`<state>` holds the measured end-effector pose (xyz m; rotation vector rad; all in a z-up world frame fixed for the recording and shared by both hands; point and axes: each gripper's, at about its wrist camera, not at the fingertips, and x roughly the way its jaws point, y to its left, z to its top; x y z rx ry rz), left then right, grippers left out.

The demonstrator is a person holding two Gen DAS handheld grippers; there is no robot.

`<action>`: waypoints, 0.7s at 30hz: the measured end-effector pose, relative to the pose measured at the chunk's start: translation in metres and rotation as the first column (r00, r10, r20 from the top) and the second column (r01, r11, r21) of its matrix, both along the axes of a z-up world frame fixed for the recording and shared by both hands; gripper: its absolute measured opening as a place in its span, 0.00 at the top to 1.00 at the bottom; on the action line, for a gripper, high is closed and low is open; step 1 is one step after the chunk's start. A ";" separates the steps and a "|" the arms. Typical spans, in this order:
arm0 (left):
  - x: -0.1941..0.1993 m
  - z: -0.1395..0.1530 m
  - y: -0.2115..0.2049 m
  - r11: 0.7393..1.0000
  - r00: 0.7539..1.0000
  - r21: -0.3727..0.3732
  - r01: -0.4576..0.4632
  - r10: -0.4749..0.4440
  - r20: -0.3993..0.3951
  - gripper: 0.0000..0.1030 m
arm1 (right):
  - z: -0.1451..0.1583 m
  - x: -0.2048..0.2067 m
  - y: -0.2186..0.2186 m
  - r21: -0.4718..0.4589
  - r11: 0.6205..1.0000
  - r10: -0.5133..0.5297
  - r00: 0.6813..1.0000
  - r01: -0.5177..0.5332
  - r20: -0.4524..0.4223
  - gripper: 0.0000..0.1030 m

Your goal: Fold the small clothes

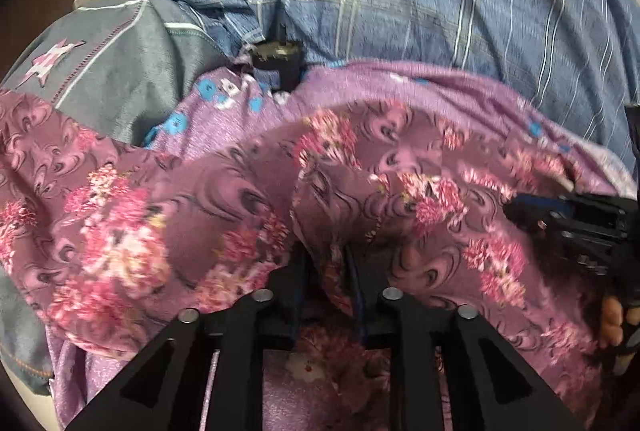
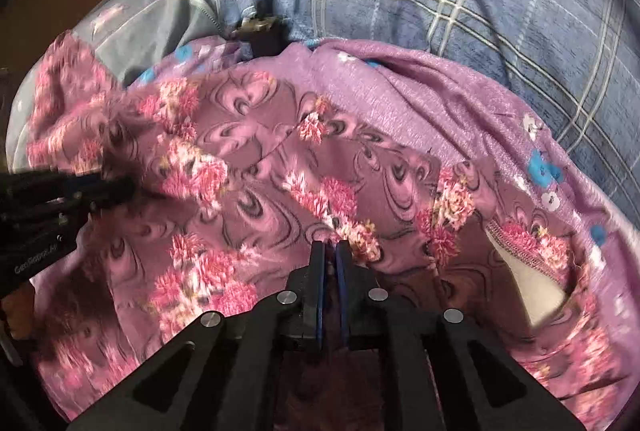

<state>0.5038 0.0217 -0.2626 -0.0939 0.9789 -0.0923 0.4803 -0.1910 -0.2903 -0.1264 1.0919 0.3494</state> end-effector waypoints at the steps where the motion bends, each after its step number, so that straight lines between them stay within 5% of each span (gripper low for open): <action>1: -0.003 0.006 0.009 1.000 1.000 -0.026 -0.016 0.016 0.016 0.77 | 0.011 -0.003 -0.009 0.042 0.999 -0.034 0.999 0.035 -0.010 0.80; 3: -0.013 0.019 0.027 0.996 0.997 -0.068 -0.055 0.058 0.052 0.77 | 0.038 -0.021 -0.030 0.141 0.983 -0.129 0.990 0.120 0.056 0.56; 5: -0.027 0.033 0.045 0.990 0.991 -0.108 -0.093 0.103 0.089 0.77 | 0.062 -0.050 -0.051 0.217 0.959 -0.215 0.968 0.183 0.133 0.43; 11: -0.096 0.063 0.105 0.933 0.926 -0.166 -0.320 0.345 0.155 0.74 | 0.057 -0.100 -0.061 0.258 0.917 -0.330 0.942 0.304 0.063 0.48; 14: -0.115 0.056 0.128 0.897 0.910 -0.219 -0.384 0.408 0.072 0.68 | 0.005 -0.091 -0.029 0.111 0.948 -0.291 0.953 0.299 -0.079 0.61; 16: -0.126 0.052 0.145 0.873 0.902 -0.250 -0.418 0.433 0.004 0.68 | 0.004 -0.104 -0.017 0.063 0.954 -0.294 0.956 0.294 -0.011 0.64; 18: -0.137 0.051 0.163 0.845 0.892 -0.304 -0.441 0.451 -0.039 0.64 | 0.019 -0.116 -0.019 0.158 0.940 -0.302 0.953 0.302 -0.025 0.68; 21: -0.142 0.051 0.182 0.790 0.868 -0.383 -0.479 0.492 -0.071 0.46 | 0.043 -0.142 -0.029 0.275 0.906 -0.351 0.934 0.322 0.064 0.63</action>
